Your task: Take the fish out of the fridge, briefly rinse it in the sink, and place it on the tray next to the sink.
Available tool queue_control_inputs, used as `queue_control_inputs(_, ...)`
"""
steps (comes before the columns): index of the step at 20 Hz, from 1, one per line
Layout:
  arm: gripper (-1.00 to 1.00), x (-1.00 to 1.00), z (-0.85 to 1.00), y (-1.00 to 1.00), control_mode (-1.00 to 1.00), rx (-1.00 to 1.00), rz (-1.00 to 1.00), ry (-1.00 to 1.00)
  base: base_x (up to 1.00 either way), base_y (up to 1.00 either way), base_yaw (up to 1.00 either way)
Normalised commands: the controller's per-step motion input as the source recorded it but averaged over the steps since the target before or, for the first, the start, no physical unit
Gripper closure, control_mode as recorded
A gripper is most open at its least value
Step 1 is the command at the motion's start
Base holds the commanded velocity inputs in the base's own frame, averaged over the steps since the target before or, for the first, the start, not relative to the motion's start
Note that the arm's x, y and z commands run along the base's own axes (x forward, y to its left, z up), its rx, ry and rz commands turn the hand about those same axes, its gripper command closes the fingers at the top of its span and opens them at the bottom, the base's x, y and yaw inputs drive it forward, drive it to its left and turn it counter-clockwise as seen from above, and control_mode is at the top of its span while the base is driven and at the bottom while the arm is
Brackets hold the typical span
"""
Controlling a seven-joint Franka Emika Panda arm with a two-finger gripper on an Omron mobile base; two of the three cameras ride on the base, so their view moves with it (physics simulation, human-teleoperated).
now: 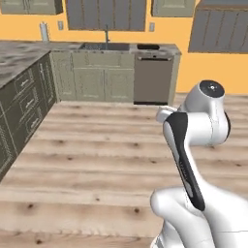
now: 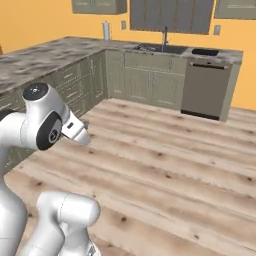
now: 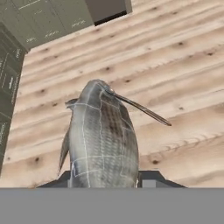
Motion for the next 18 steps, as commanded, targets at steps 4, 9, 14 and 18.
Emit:
queue_control_inputs(4,1.00,0.00,0.00,0.00,1.00,0.00,0.00,0.00,1.00,0.00,-0.33)
queue_control_inputs(9,1.00,0.00,0.00,0.00,1.00,0.00,0.00,0.00,1.00,0.03,-0.28)
queue_control_inputs(14,1.00,0.00,0.00,0.00,1.00,0.00,0.00,0.00,1.00,0.12,-0.01)
queue_control_inputs(18,1.00,0.00,0.00,0.00,1.00,0.00,0.00,0.00,1.00,0.03,0.13)
